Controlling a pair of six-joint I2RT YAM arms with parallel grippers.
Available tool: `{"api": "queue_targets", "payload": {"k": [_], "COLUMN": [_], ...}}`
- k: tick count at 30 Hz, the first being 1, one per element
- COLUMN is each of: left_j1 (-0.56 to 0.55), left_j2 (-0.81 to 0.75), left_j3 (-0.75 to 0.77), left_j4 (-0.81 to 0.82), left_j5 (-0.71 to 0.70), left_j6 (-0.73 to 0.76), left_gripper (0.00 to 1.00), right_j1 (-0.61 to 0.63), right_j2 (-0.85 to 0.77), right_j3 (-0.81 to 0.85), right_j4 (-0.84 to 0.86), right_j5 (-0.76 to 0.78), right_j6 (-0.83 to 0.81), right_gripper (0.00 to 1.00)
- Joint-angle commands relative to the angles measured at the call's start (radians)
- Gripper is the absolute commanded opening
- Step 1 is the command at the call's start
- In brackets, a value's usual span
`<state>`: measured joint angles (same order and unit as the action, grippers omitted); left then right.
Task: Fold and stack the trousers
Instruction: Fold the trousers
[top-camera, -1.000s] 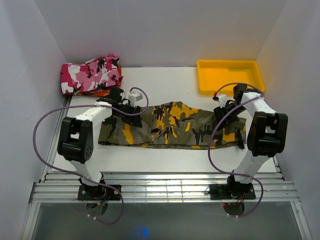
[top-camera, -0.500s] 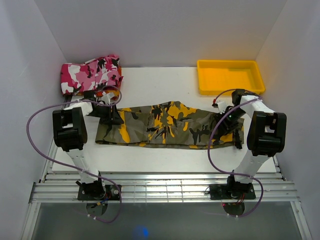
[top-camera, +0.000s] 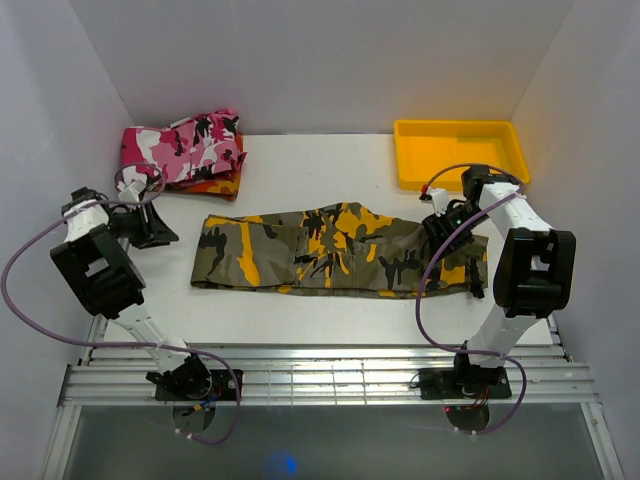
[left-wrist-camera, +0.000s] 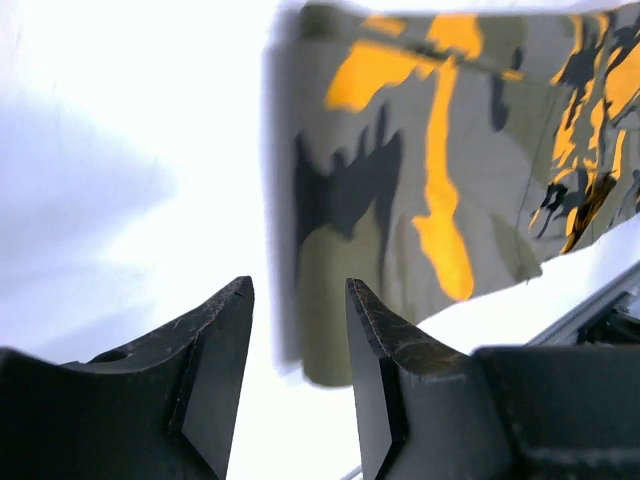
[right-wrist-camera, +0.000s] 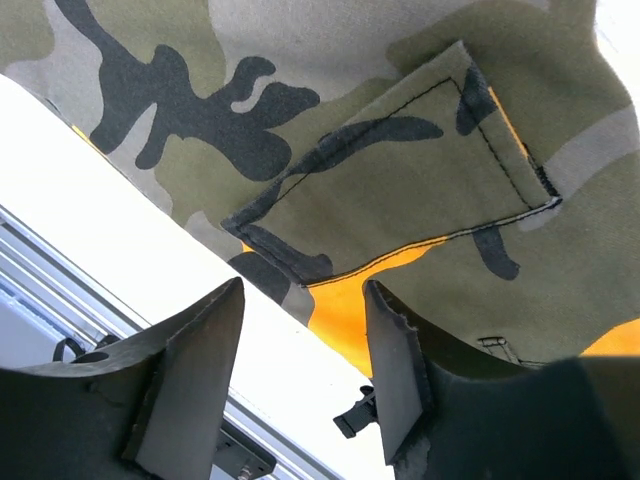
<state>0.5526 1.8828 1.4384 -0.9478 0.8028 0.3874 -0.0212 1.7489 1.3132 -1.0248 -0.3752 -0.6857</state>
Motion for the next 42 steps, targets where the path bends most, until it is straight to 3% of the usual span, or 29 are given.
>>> {"api": "queue_targets", "payload": {"k": [1, 6, 10, 18, 20, 23, 24, 26, 27, 28, 32, 36, 42], "left_j1": [0.027, 0.032, 0.035, 0.032, 0.033, 0.033, 0.033, 0.033, 0.035, 0.035, 0.073, 0.127, 0.130], "left_j2": [0.045, 0.093, 0.136, 0.236, 0.271, 0.294, 0.294, 0.295, 0.291, 0.286, 0.227, 0.144, 0.067], "left_j3": [-0.044, -0.124, -0.144, -0.113, -0.087, -0.066, -0.061, -0.053, -0.049, -0.046, -0.016, 0.118, 0.324], "left_j4": [-0.166, -0.195, -0.190, -0.059, -0.059, -0.059, -0.059, -0.059, -0.063, -0.068, -0.069, -0.074, -0.238], "left_j5": [0.065, 0.191, 0.305, 0.309, 0.315, 0.326, 0.332, 0.355, 0.361, 0.368, 0.377, 0.273, 0.214], "left_j6": [0.178, 0.254, 0.265, 0.165, 0.159, 0.153, 0.154, 0.148, 0.148, 0.148, 0.110, 0.068, 0.133], "left_gripper": [0.52, 0.55, 0.64, 0.68, 0.63, 0.44, 0.32, 0.19, 0.05, 0.00, 0.00, 0.00, 0.00], "right_j1": [-0.002, -0.002, -0.002, -0.002, -0.002, -0.003, -0.002, -0.002, -0.002, -0.002, -0.002, -0.003, -0.013], "right_j2": [-0.031, -0.032, -0.034, -0.025, -0.022, -0.019, -0.020, -0.020, -0.022, -0.023, -0.029, -0.031, -0.037], "right_j3": [0.031, 0.031, 0.024, 0.047, 0.054, 0.054, 0.054, 0.052, 0.052, 0.052, 0.054, 0.070, 0.098], "right_j4": [-0.034, -0.034, -0.034, -0.046, -0.047, -0.049, -0.049, -0.047, -0.047, -0.049, -0.047, -0.049, -0.064], "right_j5": [-0.019, -0.005, 0.001, 0.001, 0.002, 0.010, 0.015, 0.016, 0.019, 0.021, 0.028, 0.024, -0.013], "right_j6": [0.000, 0.002, 0.003, 0.009, 0.009, 0.009, 0.008, 0.008, 0.008, 0.008, 0.005, 0.009, 0.017], "right_gripper": [0.61, 0.63, 0.63, 0.63, 0.63, 0.63, 0.63, 0.63, 0.63, 0.63, 0.62, 0.62, 0.62]}}
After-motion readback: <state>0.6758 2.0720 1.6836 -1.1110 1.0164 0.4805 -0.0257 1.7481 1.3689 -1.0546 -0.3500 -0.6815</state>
